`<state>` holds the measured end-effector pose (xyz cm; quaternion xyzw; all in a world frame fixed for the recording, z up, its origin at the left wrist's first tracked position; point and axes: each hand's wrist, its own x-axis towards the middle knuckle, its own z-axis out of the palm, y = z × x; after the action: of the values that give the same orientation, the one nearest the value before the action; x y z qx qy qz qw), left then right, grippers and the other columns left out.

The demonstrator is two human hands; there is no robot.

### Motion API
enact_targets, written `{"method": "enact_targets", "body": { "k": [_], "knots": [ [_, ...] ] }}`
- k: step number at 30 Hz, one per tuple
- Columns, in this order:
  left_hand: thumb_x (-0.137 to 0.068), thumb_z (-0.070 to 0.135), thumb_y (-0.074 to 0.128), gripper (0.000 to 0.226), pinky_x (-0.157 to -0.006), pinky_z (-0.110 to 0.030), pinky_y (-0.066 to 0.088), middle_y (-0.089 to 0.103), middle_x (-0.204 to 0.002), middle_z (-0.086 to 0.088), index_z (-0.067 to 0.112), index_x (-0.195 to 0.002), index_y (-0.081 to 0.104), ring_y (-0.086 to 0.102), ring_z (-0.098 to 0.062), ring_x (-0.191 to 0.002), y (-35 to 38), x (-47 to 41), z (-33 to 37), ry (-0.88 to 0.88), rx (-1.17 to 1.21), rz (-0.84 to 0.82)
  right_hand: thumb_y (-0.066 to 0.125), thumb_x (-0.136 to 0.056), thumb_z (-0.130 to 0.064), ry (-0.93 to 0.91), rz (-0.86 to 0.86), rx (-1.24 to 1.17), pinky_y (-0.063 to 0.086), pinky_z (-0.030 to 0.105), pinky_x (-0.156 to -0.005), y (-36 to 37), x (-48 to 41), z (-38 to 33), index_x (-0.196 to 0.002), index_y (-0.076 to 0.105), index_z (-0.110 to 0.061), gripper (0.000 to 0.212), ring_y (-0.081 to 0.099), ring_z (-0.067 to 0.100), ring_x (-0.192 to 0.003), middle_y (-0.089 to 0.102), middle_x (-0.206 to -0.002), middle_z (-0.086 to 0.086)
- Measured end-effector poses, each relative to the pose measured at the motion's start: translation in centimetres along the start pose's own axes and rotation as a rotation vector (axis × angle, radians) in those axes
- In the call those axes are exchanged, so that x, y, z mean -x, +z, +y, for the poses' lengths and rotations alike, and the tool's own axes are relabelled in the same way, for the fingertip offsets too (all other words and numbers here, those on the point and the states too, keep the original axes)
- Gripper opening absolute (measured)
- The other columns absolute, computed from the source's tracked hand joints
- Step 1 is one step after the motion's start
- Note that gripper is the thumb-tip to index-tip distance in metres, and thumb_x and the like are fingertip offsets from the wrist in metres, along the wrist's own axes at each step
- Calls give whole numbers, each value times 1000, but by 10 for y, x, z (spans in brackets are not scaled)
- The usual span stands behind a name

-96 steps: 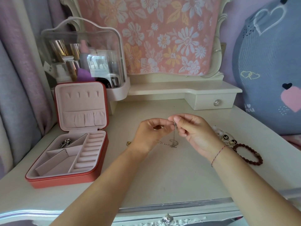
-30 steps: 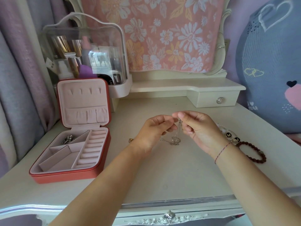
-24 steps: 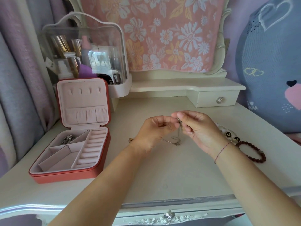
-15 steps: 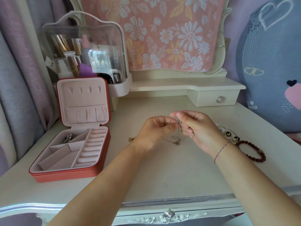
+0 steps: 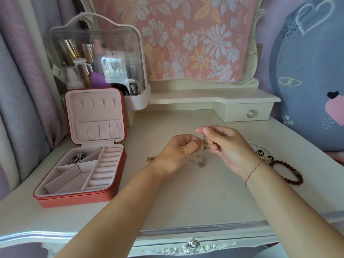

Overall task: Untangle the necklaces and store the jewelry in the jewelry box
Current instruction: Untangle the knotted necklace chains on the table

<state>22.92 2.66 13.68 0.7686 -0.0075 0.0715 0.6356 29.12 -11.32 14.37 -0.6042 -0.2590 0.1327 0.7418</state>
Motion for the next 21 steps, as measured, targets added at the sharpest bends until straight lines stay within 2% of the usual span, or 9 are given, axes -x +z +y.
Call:
{"method": "enact_targets", "body": {
  "k": [7, 9, 12, 15, 18, 21],
  "knots": [
    [-96, 14, 57, 8, -66, -7, 41, 57, -85, 2, 18, -92, 62, 50, 1, -68, -3, -2, -1, 26, -2, 58, 65, -75, -27, 8, -3, -11, 26, 17, -47, 0, 0, -1, -82, 76, -14, 19, 32, 9, -50, 37, -56, -3],
    [-95, 12, 59, 8, -70, -8, 44, 63, -92, -3, 16, -99, 65, 55, 2, -75, -3, -1, -1, 25, 11, 41, 65, -74, -27, 12, 1, -8, 25, 17, -48, 1, 0, -2, -84, 75, -12, 21, 34, 8, -50, 38, -55, -4],
    [-93, 13, 63, 14, -79, -14, 46, 69, -107, -16, 12, -106, 68, 59, -8, -89, -3, -1, -2, 8, 1, 7, 65, -74, -28, 15, 17, -2, 24, 18, -50, 1, 1, -2, -88, 73, -9, 25, 36, 7, -49, 37, -54, -3],
    [-90, 13, 67, 6, -74, -13, 46, 68, -96, -12, 15, -95, 68, 58, -10, -84, -2, -1, -1, -6, 7, 6, 65, -74, -29, 13, 13, -17, 25, 18, -48, 2, 1, -2, -83, 76, -14, 21, 32, 9, -50, 37, -55, -3],
    [-86, 12, 71, 5, -67, -9, 45, 67, -81, 1, 15, -84, 67, 59, -1, -71, -2, 0, 0, -4, 38, -6, 66, -72, -34, 21, 16, 12, 28, 17, -49, 1, 1, -2, -82, 77, -17, 22, 33, 9, -51, 39, -57, -3],
    [-87, 16, 69, 5, -68, -8, 43, 65, -72, 10, 15, -82, 68, 58, 2, -67, -4, 0, 1, -3, 86, 3, 66, -72, -36, 46, 46, 50, 33, 18, -54, -1, 0, 1, -84, 76, -17, 25, 39, 9, -54, 46, -60, -6]
  ]
}}
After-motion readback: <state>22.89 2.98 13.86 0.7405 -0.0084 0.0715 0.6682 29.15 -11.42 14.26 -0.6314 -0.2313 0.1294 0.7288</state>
